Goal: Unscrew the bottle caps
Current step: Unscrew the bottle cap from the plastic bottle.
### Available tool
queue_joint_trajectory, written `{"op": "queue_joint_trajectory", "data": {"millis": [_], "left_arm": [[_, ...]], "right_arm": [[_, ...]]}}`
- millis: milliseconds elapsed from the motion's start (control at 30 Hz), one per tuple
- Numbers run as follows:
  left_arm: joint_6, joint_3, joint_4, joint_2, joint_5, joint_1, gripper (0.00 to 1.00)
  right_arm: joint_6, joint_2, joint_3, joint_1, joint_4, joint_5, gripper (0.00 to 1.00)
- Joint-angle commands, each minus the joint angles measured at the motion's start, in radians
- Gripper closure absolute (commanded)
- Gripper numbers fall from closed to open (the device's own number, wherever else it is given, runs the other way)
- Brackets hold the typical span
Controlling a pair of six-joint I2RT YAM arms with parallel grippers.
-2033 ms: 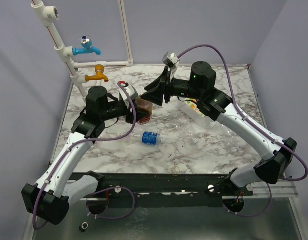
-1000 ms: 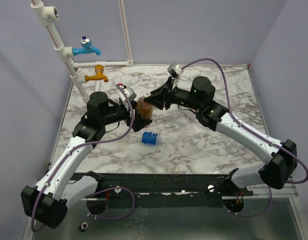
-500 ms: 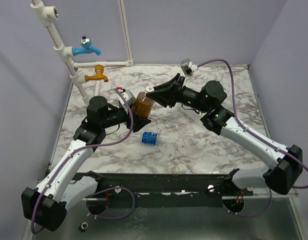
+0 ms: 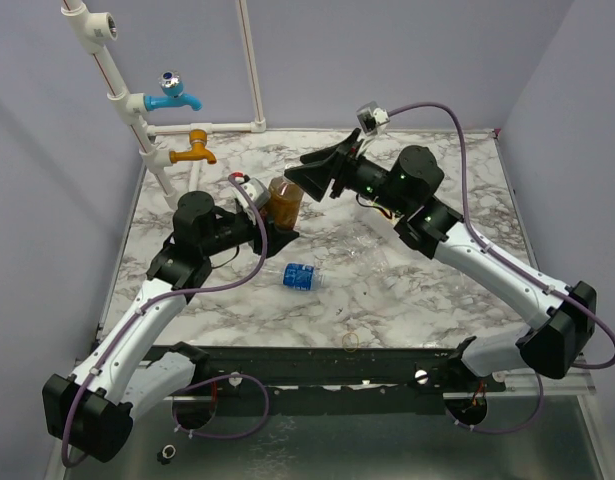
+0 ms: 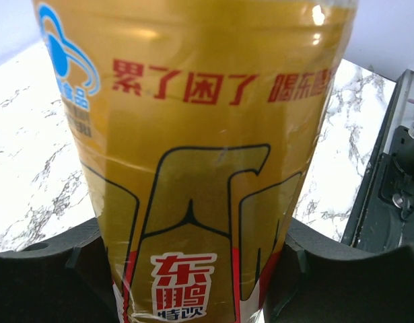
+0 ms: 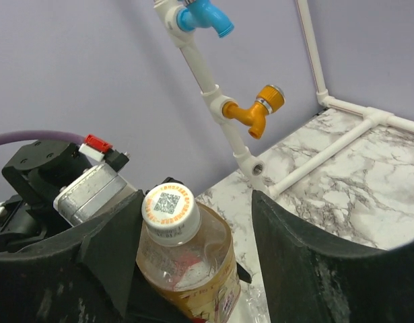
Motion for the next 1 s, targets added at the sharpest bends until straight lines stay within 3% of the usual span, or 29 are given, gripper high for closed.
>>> {"op": "queue_joint_trajectory", "data": {"millis": [0, 700, 867, 967], "left_arm": [[0.03, -0.006, 0.021, 0.001, -0.05, -0.001, 0.7], [0.056, 0.036, -0.003, 0.075, -0.212, -0.055, 0.77], [0.007, 0.051, 0.004, 0.084, -0.206, -0.055, 0.78], [-0.038, 0.072, 0.008, 0.083, -0.171, -0.055, 0.79]], "right_arm": [[0.009, 0.047, 0.061, -0.001, -0.054, 0.051, 0.35], [0.011, 0.094, 0.086, -0.002, -0.103, 0.039, 0.66], [0.007, 0.082, 0.076, -0.002, -0.095, 0.037, 0.96], [-0.007, 0.071, 0.076, -0.002, -0.083, 0.012, 0.99]]}}
